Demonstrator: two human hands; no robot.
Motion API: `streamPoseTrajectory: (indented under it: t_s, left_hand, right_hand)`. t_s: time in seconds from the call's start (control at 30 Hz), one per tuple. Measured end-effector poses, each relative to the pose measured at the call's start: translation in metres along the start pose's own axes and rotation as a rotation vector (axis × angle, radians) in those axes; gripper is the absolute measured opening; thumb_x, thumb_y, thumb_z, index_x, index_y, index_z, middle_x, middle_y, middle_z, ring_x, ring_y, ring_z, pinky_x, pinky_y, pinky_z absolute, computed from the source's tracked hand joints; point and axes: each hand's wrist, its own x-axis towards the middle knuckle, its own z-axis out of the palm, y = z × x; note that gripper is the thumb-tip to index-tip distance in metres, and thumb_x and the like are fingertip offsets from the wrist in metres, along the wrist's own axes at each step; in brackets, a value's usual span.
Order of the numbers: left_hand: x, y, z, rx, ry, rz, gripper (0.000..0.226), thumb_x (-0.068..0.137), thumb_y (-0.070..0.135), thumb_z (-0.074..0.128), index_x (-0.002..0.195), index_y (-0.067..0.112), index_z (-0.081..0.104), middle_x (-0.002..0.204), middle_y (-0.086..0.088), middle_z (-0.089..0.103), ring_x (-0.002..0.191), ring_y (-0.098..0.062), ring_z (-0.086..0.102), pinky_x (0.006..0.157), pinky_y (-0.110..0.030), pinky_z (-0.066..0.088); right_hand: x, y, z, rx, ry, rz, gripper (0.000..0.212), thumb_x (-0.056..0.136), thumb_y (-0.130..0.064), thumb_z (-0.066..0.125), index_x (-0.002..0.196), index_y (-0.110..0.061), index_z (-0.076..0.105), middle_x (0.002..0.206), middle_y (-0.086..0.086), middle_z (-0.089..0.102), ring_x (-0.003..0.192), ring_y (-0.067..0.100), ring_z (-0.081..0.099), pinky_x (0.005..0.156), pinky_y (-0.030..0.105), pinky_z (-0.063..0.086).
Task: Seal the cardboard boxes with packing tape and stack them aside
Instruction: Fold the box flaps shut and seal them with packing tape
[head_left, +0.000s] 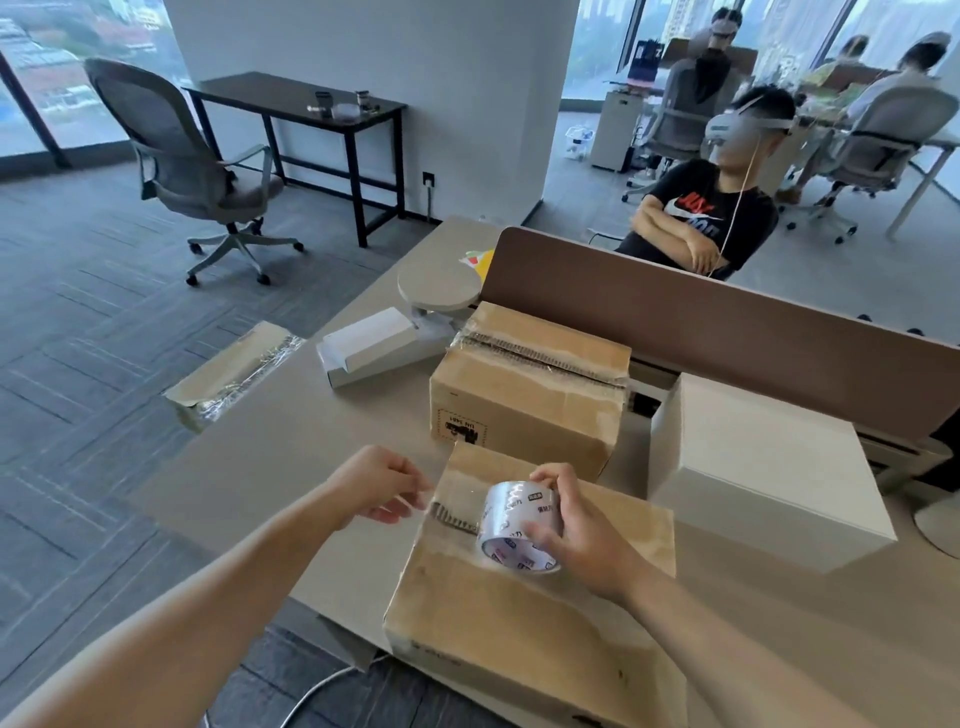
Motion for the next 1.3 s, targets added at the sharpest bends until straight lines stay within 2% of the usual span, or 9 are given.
streamPoseTrajectory:
  t_s: [0.1,0.27,0.4,0.47,0.57,0.8,1.0,1.17,1.3]
  left_hand:
    - [0.003,-0.015,0.002,-0.077,0.079,0.019,0.01,0.089,0.016,0.074,0.089,0.005,0.073,0.075,-0.006,0.076,0.065,-0.017,0.07,0.07,-0.033,0.061]
    - [-0.001,-0.026,0.003,-0.194,0.169,0.031,0.014,0.087,0.015,0.076,0.089,0.002,0.072,0.075,-0.009,0.075,0.062,-0.018,0.069,0.063,-0.029,0.06]
    - [-0.004,-0.03,0.002,-0.232,0.173,0.027,0.013,0.087,0.015,0.075,0.09,0.003,0.071,0.079,-0.011,0.076,0.059,-0.016,0.066,0.059,-0.029,0.058]
    - [-0.004,-0.028,0.001,-0.226,0.169,0.031,0.014,0.086,0.016,0.077,0.089,0.003,0.071,0.077,-0.008,0.076,0.058,-0.016,0.065,0.057,-0.027,0.057]
    - [-0.004,-0.028,-0.002,-0.234,0.148,0.034,0.016,0.085,0.015,0.078,0.088,0.002,0.07,0.077,-0.011,0.076,0.057,-0.017,0.066,0.056,-0.027,0.055]
    - [0.0,-0.042,-0.006,-0.336,0.12,-0.008,0.017,0.083,0.013,0.079,0.09,-0.001,0.071,0.086,-0.02,0.074,0.06,-0.019,0.064,0.055,-0.026,0.053]
    - [0.004,-0.042,-0.014,-0.287,0.106,-0.039,0.018,0.083,0.019,0.079,0.092,0.005,0.072,0.083,-0.011,0.077,0.061,-0.015,0.063,0.058,-0.025,0.054]
    - [0.007,-0.048,-0.02,-0.28,0.124,-0.077,0.02,0.08,0.024,0.082,0.088,0.008,0.074,0.073,-0.003,0.073,0.059,-0.011,0.061,0.059,-0.025,0.056]
    - [0.01,-0.053,-0.024,-0.321,0.13,-0.072,0.024,0.079,0.023,0.082,0.089,0.003,0.074,0.071,-0.004,0.07,0.069,-0.016,0.063,0.075,-0.034,0.057]
  right_hand:
    - [0.002,0.004,0.009,-0.126,0.011,-0.058,0.074,0.071,-0.062,0.075,0.122,-0.043,0.024,0.111,-0.013,0.051,0.092,0.005,0.059,0.076,0.022,0.053]
    - [0.004,0.01,0.014,-0.113,0.089,-0.196,0.064,0.079,-0.056,0.069,0.129,-0.042,0.032,0.126,-0.02,0.047,0.109,0.001,0.053,0.087,0.023,0.049]
    - [0.002,0.002,0.015,-0.055,0.131,-0.241,0.068,0.074,-0.051,0.079,0.131,-0.039,0.044,0.124,-0.013,0.051,0.111,0.001,0.052,0.076,0.012,0.049]
    - [0.004,0.001,0.014,-0.059,0.1,-0.245,0.072,0.071,-0.049,0.082,0.133,-0.039,0.046,0.122,-0.012,0.052,0.113,0.001,0.051,0.081,0.008,0.047]
    - [0.008,-0.002,0.007,-0.157,0.067,-0.213,0.073,0.07,-0.06,0.078,0.133,-0.04,0.048,0.12,-0.018,0.051,0.11,-0.001,0.051,0.088,0.012,0.045]
    - [0.009,-0.012,-0.008,-0.469,0.015,-0.141,0.072,0.071,-0.067,0.069,0.133,-0.035,0.05,0.121,-0.018,0.057,0.105,0.002,0.056,0.089,0.022,0.049]
    - [0.016,-0.04,0.002,-0.715,-0.042,-0.061,0.063,0.077,-0.062,0.065,0.129,-0.03,0.051,0.115,-0.009,0.059,0.101,0.013,0.058,0.08,0.026,0.045]
    - [0.028,-0.05,0.016,-0.772,-0.059,-0.011,0.062,0.076,-0.062,0.066,0.122,-0.023,0.055,0.113,-0.004,0.059,0.101,0.018,0.057,0.082,0.032,0.045]
    - [0.031,-0.05,0.022,-0.748,-0.061,0.004,0.063,0.075,-0.064,0.066,0.121,-0.023,0.055,0.111,-0.004,0.059,0.101,0.019,0.057,0.083,0.033,0.047]
